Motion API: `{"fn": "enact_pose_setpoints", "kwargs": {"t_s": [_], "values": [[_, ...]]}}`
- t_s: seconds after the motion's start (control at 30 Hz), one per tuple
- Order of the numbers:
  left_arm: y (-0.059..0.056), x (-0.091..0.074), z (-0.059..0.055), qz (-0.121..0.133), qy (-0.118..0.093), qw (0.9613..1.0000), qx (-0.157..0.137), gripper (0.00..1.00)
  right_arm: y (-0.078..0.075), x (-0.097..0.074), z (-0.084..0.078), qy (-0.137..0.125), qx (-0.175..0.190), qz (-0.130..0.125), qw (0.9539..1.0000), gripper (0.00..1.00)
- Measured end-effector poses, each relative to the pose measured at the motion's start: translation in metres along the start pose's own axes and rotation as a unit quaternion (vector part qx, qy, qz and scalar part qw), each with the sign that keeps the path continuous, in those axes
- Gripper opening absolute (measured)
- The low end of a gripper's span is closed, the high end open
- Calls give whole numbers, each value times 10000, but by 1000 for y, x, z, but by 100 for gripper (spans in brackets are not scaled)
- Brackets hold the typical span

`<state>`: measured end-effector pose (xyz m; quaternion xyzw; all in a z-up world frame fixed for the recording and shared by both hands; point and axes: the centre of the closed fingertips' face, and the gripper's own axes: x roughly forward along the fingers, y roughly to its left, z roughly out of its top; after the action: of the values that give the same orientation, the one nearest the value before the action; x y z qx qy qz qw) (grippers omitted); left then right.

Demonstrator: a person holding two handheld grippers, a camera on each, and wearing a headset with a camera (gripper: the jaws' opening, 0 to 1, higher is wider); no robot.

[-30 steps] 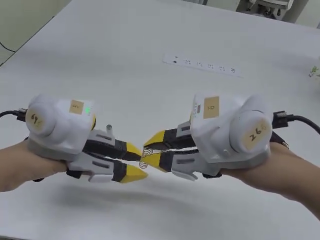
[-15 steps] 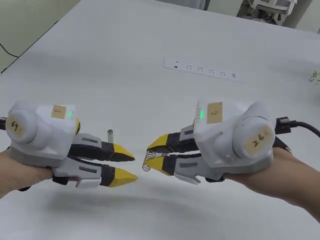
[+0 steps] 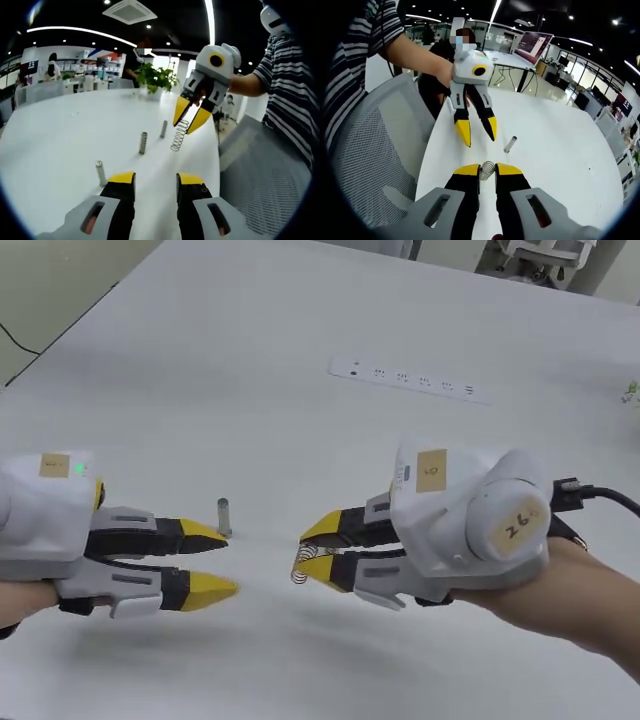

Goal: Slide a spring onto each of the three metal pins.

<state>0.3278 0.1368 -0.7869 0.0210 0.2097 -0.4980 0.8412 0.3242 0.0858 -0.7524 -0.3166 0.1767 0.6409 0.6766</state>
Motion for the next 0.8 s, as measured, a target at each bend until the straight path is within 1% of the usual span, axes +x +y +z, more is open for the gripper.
{"fn": "enact_pose_setpoints", "kwargs": {"t_s": [0.13, 0.23, 0.3, 0.47, 0.6, 0.73, 0.8], "values": [[1, -7, -4, 91, -11, 9999, -55, 31, -1, 1, -2, 23, -13, -14, 10000, 8], [5, -13, -7, 191, -26, 9997, -138, 34, -2, 0, -2, 14, -8, -34, 10000, 8], [6, -16, -7, 241, -67, 9996, -165, 38, -3, 1, -2, 18, -21, -46, 10000, 8], [12, -22, -8, 472, -127, 9985, -234, 49, -4, 2, -3, 38, -43, -65, 10000, 8], [12, -25, -10, 524, -184, 9980, -291, 57, -6, 3, -3, 42, -55, -66, 10000, 8], [12, -27, -12, 620, -213, 9973, -346, 69, -8, 6, -1, 47, -100, -61, 9999, 8], [13, -27, -12, 656, -247, 9969, -369, 72, -9, 8, 0, 47, -118, -53, 9999, 8]]}}
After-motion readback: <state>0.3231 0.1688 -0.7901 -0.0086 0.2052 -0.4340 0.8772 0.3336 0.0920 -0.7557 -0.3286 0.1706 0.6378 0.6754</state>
